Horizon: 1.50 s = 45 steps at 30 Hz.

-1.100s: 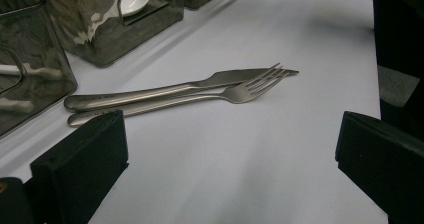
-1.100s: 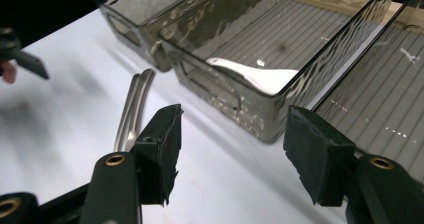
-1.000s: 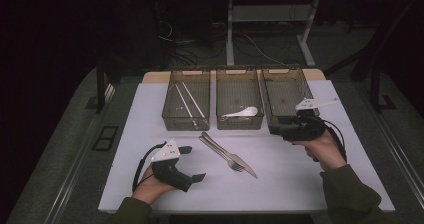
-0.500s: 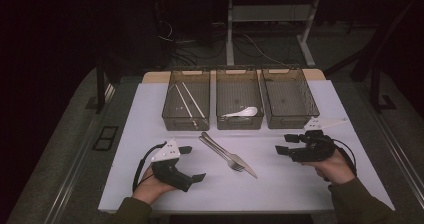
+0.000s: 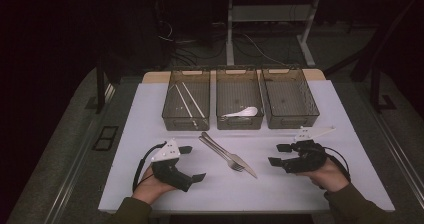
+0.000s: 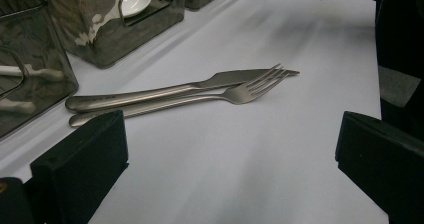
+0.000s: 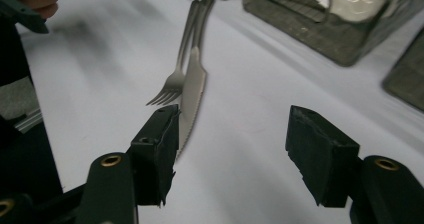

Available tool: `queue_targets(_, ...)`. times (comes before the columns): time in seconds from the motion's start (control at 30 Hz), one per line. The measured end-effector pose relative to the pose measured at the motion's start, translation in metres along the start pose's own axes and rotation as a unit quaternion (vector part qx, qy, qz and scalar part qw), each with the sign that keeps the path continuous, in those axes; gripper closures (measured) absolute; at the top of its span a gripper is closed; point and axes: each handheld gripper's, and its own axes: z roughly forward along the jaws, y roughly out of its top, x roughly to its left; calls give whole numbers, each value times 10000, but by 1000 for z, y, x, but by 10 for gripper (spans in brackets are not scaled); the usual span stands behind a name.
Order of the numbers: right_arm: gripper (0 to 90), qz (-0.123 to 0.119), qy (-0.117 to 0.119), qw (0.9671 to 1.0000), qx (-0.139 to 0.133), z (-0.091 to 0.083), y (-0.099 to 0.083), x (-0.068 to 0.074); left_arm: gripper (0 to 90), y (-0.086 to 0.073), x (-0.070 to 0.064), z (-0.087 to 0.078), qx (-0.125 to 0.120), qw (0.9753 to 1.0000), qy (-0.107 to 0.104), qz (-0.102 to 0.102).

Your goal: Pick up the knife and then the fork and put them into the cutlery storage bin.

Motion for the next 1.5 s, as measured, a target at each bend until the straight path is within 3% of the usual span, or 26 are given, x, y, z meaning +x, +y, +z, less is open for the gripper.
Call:
queue_targets(0.5,398,-228,237,9992,239,20,4,23,0,0,0,0,7,10000,-6,9)
queue_targets(0.93,806,-430,404,9957,713,48,-1,36,0,0,0,0,12,10000,-5,12)
queue_targets(1.23,896,-630,430,9917,1033,65,-6,43,0,0,0,0,17,10000,0,9)
queue_targets(1.5,897,-812,198,9894,1190,71,-7,46,0,0,-1,0,6,10000,3,2)
